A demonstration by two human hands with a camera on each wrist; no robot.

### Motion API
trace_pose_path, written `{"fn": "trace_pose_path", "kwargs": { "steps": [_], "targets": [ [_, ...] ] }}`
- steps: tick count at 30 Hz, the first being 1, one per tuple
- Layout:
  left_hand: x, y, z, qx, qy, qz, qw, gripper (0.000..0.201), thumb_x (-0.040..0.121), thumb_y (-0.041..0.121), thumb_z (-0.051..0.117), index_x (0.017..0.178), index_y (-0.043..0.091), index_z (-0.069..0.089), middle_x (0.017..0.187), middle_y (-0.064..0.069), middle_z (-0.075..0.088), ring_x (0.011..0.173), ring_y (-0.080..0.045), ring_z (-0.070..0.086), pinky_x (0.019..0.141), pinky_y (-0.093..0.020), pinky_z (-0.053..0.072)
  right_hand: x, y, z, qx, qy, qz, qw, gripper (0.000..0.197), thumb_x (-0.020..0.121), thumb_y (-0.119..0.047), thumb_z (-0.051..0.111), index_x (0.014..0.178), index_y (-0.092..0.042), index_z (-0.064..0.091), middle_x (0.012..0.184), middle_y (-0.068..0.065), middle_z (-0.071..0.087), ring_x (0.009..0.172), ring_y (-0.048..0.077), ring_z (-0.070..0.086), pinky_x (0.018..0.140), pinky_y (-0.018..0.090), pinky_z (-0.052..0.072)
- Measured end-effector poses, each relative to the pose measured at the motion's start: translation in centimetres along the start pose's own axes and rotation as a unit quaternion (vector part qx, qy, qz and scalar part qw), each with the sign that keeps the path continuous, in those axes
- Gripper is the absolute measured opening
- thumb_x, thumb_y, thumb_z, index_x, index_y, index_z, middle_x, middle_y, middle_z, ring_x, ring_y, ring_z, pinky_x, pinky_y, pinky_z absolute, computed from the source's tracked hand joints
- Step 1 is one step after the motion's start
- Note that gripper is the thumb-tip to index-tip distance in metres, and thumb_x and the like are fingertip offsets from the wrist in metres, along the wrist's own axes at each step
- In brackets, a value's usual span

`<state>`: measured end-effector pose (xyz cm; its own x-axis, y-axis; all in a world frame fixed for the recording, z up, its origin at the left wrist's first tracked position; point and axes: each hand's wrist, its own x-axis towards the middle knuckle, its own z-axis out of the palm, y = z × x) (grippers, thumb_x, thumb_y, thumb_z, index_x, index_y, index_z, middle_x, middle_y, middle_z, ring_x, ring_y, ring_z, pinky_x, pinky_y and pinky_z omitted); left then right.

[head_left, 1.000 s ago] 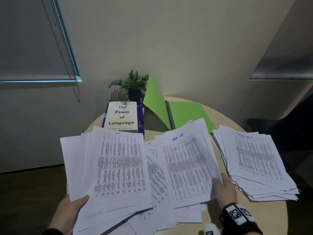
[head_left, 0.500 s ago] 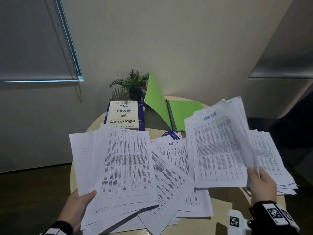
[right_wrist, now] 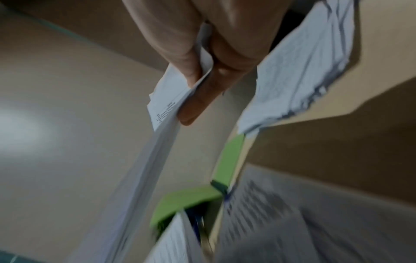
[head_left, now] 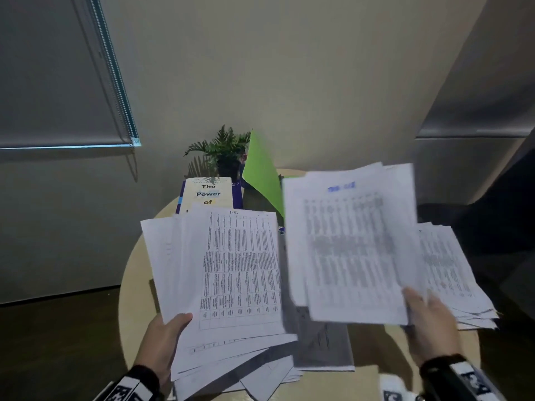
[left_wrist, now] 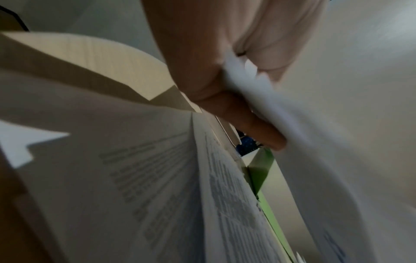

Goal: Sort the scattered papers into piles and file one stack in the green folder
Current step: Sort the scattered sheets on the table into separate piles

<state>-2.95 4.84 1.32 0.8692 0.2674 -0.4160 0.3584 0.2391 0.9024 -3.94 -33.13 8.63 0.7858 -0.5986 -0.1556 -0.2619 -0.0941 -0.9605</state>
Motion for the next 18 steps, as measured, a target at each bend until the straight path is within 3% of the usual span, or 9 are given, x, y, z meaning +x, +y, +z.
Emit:
{"fn": "trace_pose_path", "kwargs": {
  "steps": [3, 6, 9, 10, 12, 13, 14, 16, 18],
  "targets": [
    [-0.9, 0.6, 1.7, -0.018, 0.002, 0.030, 0.999, 0.015, 0.093, 0.009, 0.053, 0.103, 0.005, 0.063, 0.098, -0.006, 0.070, 0.093, -0.030, 0.065, 0.084, -0.037, 0.048, -2.1, 2.6, 3.0, -0.021, -0.048, 0.005, 0.999, 0.021, 0.093, -0.021, 0.053, 0.101, -0.005, 0.064, 0.086, 0.014, 0.067, 0.069, 0.026, 0.060, 0.062, 0.027, 0.051],
    [-1.7, 0.7, 2.8, -0.044, -0.008, 0.057, 0.997, 0.027, 0.093, 0.024, 0.056, 0.116, 0.011, 0.059, 0.107, -0.003, 0.068, 0.104, -0.028, 0.063, 0.100, -0.042, 0.043, -4.7, 3.5, 5.8, 0.018, -0.111, 0.035, 0.993, 0.015, 0.092, -0.013, 0.055, 0.103, -0.010, 0.065, 0.089, 0.004, 0.070, 0.082, 0.024, 0.066, 0.078, 0.037, 0.054],
    [-2.0, 0.7, 3.2, -0.048, -0.024, 0.067, 0.996, 0.050, 0.073, 0.042, 0.076, 0.113, 0.015, 0.063, 0.112, -0.002, 0.072, 0.107, -0.028, 0.064, 0.102, -0.047, 0.043, -5.9, 3.9, 7.0, -0.003, -0.195, 0.023, 0.981, 0.014, 0.088, -0.006, 0.061, 0.096, -0.016, 0.067, 0.089, -0.003, 0.072, 0.082, 0.010, 0.070, 0.066, 0.018, 0.054],
    [-2.0, 0.7, 3.1, -0.043, -0.031, 0.068, 0.996, 0.055, 0.062, 0.043, 0.082, 0.107, 0.016, 0.065, 0.105, 0.000, 0.075, 0.103, -0.028, 0.066, 0.097, -0.046, 0.047, -5.7, 4.2, 7.2, -0.017, -0.215, 0.020, 0.976, 0.015, 0.086, -0.007, 0.064, 0.096, -0.018, 0.065, 0.093, -0.001, 0.072, 0.088, 0.013, 0.070, 0.070, 0.019, 0.055],
    [-1.9, 0.7, 2.7, -0.030, -0.062, 0.068, 0.995, 0.042, 0.064, 0.029, 0.083, 0.100, 0.019, 0.065, 0.090, 0.007, 0.077, 0.091, -0.021, 0.070, 0.079, -0.036, 0.055, -5.1, 4.1, 7.0, -0.024, -0.246, 0.025, 0.969, 0.040, 0.077, -0.021, 0.074, 0.112, -0.021, 0.056, 0.113, 0.003, 0.067, 0.105, 0.023, 0.064, 0.089, 0.036, 0.053],
    [-2.1, 0.8, 2.6, -0.027, -0.078, 0.066, 0.994, 0.030, 0.074, 0.016, 0.078, 0.100, 0.019, 0.063, 0.084, 0.009, 0.077, 0.083, -0.017, 0.072, 0.069, -0.028, 0.057, -4.7, 3.9, 6.7, -0.015, -0.256, 0.036, 0.966, 0.057, 0.074, -0.027, 0.077, 0.123, -0.023, 0.048, 0.122, 0.002, 0.061, 0.111, 0.022, 0.060, 0.094, 0.039, 0.051],
    [-2.3, 1.0, 2.7, -0.025, -0.096, 0.068, 0.993, 0.028, 0.079, 0.004, 0.072, 0.101, 0.018, 0.062, 0.081, 0.009, 0.077, 0.077, -0.014, 0.073, 0.061, -0.023, 0.056, -4.3, 3.6, 6.4, 0.006, -0.266, 0.046, 0.963, 0.065, 0.076, -0.027, 0.076, 0.130, -0.025, 0.040, 0.125, -0.001, 0.056, 0.113, 0.018, 0.057, 0.092, 0.033, 0.051],
    [-2.5, 1.0, 2.8, -0.012, -0.154, 0.057, 0.986, 0.036, 0.074, -0.001, 0.076, 0.103, 0.014, 0.062, 0.087, 0.002, 0.078, 0.076, -0.014, 0.074, 0.059, -0.021, 0.056, -3.5, 2.7, 6.2, 0.039, -0.307, 0.032, 0.950, 0.063, 0.083, -0.020, 0.070, 0.134, -0.027, 0.034, 0.125, -0.008, 0.055, 0.110, 0.002, 0.057, 0.083, 0.014, 0.050],
    [-2.7, 0.9, 3.4, 0.029, -0.207, 0.020, 0.978, 0.050, 0.053, 0.012, 0.080, 0.100, 0.007, 0.063, 0.091, -0.008, 0.074, 0.080, -0.026, 0.071, 0.069, -0.032, 0.054, -2.9, 2.2, 6.2, 0.004, -0.339, 0.014, 0.941, 0.070, 0.080, -0.029, 0.073, 0.138, -0.029, 0.035, 0.134, -0.010, 0.053, 0.120, 0.003, 0.053, 0.098, 0.021, 0.045]
  ]
}}
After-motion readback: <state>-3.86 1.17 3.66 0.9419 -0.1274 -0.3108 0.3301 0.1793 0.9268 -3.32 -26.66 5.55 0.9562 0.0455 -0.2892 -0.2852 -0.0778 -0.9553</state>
